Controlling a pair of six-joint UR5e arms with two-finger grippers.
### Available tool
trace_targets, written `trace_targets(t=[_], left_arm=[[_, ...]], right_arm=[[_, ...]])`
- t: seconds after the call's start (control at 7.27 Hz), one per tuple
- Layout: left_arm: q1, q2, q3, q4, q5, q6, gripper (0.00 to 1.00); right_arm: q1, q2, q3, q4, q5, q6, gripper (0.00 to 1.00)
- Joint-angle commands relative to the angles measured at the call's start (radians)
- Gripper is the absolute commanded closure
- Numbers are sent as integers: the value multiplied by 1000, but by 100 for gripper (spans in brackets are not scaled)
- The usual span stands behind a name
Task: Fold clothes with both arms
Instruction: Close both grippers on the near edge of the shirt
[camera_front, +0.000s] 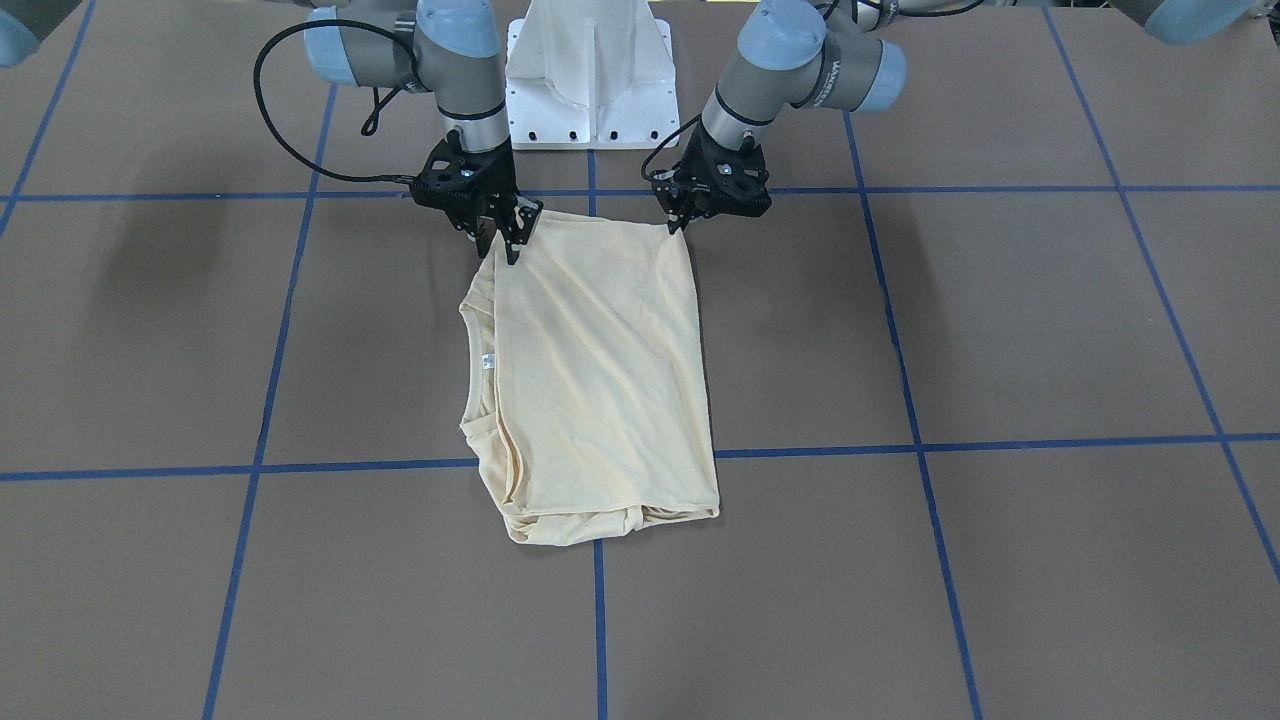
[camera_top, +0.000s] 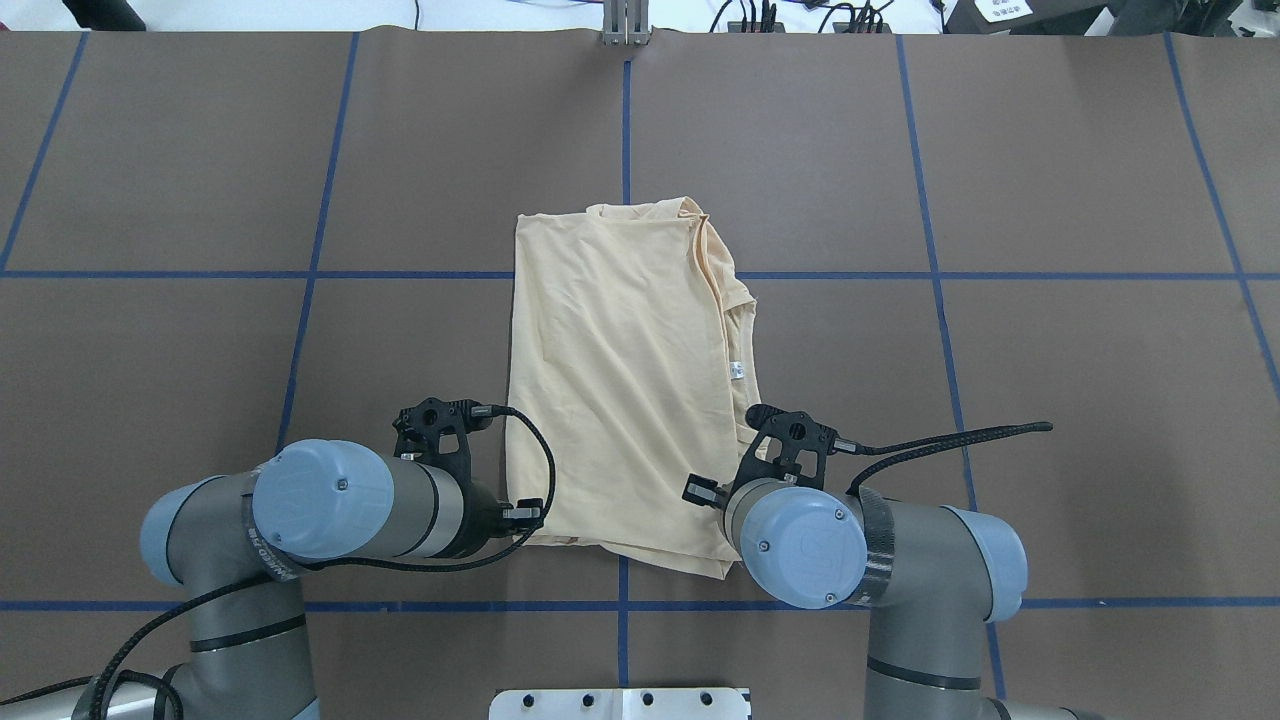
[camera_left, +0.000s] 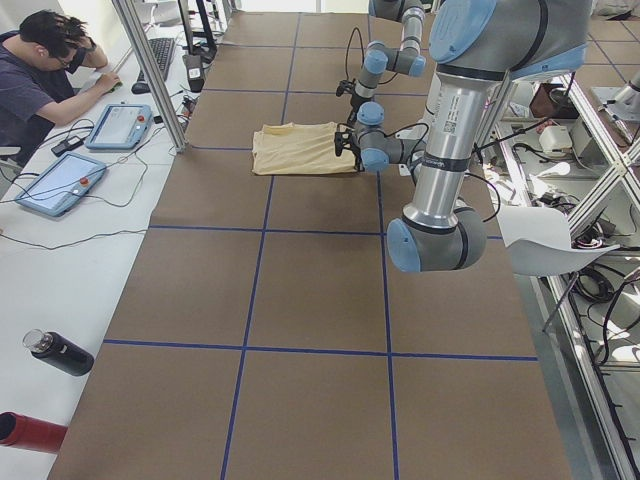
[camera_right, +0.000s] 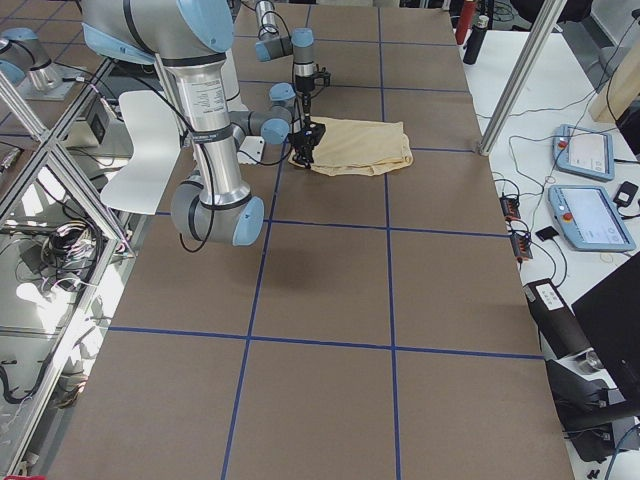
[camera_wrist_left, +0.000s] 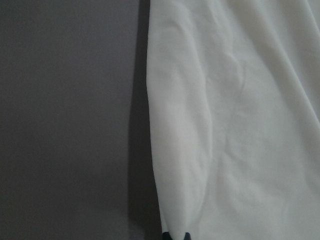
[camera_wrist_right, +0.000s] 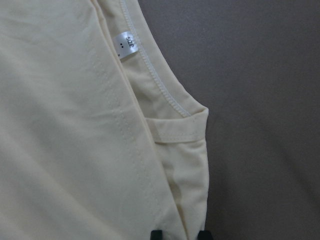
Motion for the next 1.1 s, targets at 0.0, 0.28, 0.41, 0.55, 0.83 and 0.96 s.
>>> trace_targets(t=[0.0, 0.28, 0.41, 0.55, 0.83, 0.96], left_arm=[[0, 0, -1, 0, 0, 0, 100], [0, 0, -1, 0, 0, 0, 100], [-2, 0, -12, 0, 0, 0, 100], [-2, 6, -42, 2, 0, 0, 100], [5, 12, -123, 36, 0, -8, 100], [15, 12, -198, 117, 0, -9, 100]], right_arm=[[1, 1, 5, 1, 1, -9, 100], [1, 5, 16, 3, 10, -10, 100], [1, 5, 28, 3, 14, -10, 100], [2, -5, 63, -2, 19, -10, 100], [-22, -53, 155, -8, 16, -4, 100], [-47, -102, 233, -13, 16, -3, 100]])
